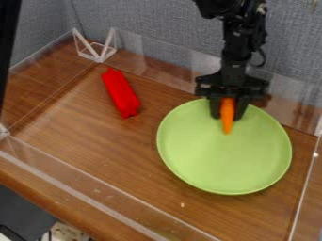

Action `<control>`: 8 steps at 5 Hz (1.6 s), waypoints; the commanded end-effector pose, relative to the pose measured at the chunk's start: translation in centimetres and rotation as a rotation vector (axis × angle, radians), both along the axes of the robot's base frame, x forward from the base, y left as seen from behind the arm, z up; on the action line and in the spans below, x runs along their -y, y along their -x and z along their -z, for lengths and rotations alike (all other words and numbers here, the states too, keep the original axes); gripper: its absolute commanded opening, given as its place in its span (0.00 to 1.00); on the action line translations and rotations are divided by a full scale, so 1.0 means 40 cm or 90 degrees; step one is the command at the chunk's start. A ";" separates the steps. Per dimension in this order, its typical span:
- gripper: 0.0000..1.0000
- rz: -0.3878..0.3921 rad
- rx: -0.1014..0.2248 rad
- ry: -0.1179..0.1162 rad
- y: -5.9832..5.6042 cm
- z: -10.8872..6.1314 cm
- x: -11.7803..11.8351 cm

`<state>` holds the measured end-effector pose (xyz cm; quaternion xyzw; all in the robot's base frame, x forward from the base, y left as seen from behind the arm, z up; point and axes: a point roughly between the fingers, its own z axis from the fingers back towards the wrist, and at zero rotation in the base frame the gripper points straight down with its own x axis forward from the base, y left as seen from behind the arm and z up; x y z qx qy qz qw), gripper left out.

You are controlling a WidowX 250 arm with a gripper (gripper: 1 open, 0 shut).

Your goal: Put the carrot on the left side

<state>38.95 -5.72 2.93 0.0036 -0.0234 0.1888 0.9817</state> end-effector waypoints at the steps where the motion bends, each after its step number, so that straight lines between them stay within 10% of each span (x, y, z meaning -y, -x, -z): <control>1: 0.00 0.018 0.099 0.017 -0.036 -0.199 -0.013; 4: 0.00 -0.148 0.138 -0.027 0.089 -0.347 -0.248; 6: 0.00 -0.267 0.120 -0.061 0.206 -0.316 -0.368; 8: 0.00 -0.368 0.103 -0.070 0.224 -0.214 -0.456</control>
